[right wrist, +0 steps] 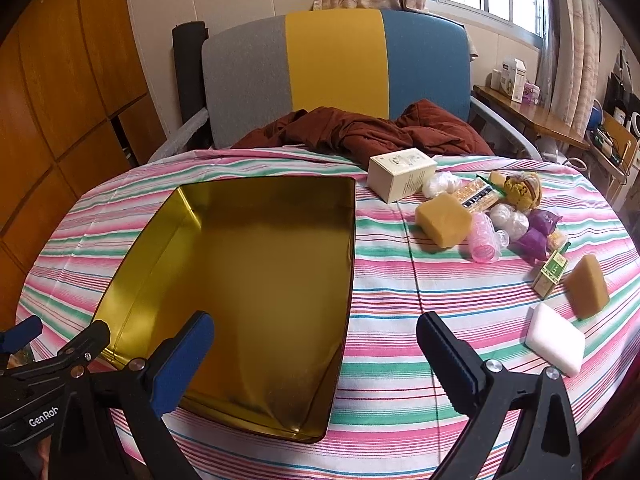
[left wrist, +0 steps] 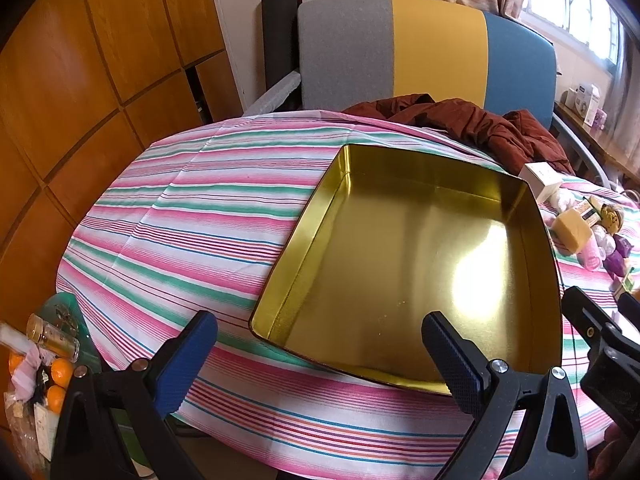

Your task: Organize objects

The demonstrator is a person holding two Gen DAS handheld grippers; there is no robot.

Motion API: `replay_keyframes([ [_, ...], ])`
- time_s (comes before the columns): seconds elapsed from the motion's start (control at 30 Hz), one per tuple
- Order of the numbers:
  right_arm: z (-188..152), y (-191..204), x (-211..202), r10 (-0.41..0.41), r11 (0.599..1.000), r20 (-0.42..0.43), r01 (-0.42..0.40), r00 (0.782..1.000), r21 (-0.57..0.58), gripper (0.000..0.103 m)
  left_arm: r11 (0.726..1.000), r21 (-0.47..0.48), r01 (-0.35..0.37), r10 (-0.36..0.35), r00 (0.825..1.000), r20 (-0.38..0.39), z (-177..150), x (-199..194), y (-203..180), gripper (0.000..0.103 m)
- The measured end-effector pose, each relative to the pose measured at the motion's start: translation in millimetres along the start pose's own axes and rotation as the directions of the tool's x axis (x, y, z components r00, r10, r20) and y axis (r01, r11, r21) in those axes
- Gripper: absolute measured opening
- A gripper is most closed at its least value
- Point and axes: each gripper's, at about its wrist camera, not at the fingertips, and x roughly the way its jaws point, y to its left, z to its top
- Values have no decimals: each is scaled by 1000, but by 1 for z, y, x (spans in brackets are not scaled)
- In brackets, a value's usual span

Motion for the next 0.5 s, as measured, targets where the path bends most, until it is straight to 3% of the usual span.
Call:
replay_keyframes([
  [0.3, 6, -34, -4, -34, 999, 3, 34, 999, -8, 103, 996, 26, 90, -90, 996, 12, -11, -6, -23, 103],
  [0.5, 1, -82, -2, -42, 998, -10, 41, 999, -44, 102, 969, 107, 225, -222, 974, -36, -23, -13, -64, 103],
])
